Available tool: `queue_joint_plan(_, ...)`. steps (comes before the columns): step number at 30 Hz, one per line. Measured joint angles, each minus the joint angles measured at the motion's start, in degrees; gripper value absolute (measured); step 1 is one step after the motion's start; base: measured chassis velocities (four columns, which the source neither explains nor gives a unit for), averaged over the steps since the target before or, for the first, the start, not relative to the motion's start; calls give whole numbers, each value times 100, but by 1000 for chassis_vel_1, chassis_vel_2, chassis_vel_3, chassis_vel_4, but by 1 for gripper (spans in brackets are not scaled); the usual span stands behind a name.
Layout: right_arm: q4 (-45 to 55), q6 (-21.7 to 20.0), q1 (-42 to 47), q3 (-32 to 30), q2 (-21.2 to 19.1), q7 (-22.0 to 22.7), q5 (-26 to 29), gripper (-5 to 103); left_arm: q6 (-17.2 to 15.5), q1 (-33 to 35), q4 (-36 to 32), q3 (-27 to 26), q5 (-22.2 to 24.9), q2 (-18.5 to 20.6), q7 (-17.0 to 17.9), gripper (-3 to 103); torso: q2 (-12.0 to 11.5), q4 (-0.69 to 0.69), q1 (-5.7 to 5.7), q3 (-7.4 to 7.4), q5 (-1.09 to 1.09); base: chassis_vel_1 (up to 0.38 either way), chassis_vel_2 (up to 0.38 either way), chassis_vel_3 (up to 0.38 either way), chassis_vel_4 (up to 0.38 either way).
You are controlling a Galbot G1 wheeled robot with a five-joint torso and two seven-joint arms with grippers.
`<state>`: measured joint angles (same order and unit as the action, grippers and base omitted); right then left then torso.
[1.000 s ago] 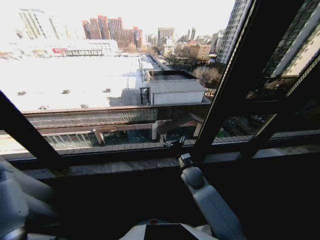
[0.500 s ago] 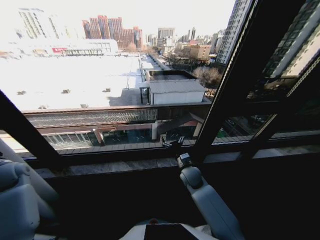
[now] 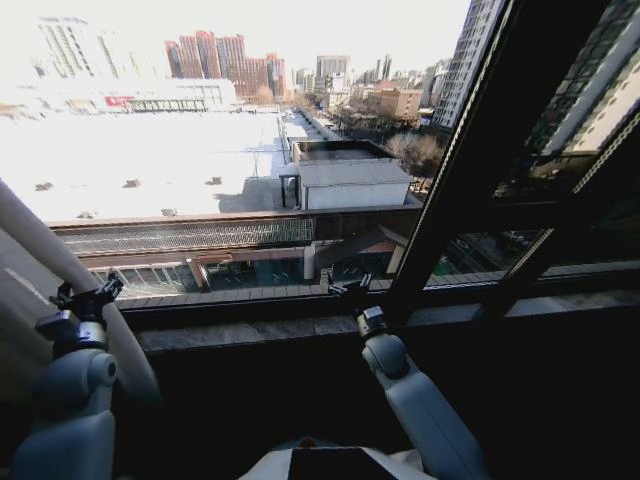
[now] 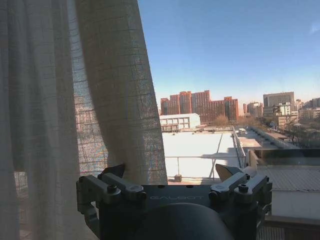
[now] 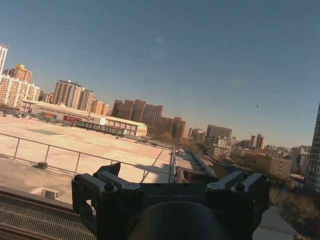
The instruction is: Open the curtains by pulling them apart, changing their state from closed to fully open.
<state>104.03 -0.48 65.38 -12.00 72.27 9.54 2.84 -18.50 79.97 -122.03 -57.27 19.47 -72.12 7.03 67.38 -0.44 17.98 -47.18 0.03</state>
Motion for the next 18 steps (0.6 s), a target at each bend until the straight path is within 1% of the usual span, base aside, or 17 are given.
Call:
queue_joint_plan(1, 2, 0, 11, -20, -1, 0, 2, 100, 18, 46, -52, 32, -66, -60, -124, 99, 0, 0, 0, 0, 0, 0, 0, 0, 0)
queue_joint_plan(2, 2, 0, 11, -20, -1, 0, 2, 100, 18, 46, -52, 32, -66, -60, -124, 99, 0, 0, 0, 0, 0, 0, 0, 0, 0)
queue_joint_plan(4, 3, 0, 32, -72, -5, 0, 6, 100, 118, 208, -147, 105, -245, -219, -475, 100, 0, 0, 0, 0, 0, 0, 0, 0, 0)
queue_joint_plan(6, -7, 1, 32, -99, -7, 1, 11, 100, 174, 364, -203, 161, -397, -312, -707, 100, 0, 0, 0, 0, 0, 0, 0, 0, 0)
queue_joint_plan(9, -44, 0, 2, -105, 3, 2, 22, 100, 254, 518, -213, 212, -532, -390, -808, 100, 0, 1, 0, 0, 0, 0, 0, 0, 0)
queue_joint_plan(15, -100, -10, -98, -79, 71, 3, 80, 100, 321, 602, -159, 173, -587, -452, -812, 100, 0, 1, 0, 0, -1, 0, 0, 0, 0)
queue_joint_plan(18, -104, -102, -158, -48, 117, 3, 123, 100, 435, 618, -40, 104, -723, -472, -809, 100, 0, 1, 0, 0, -2, 0, 0, 0, 0)
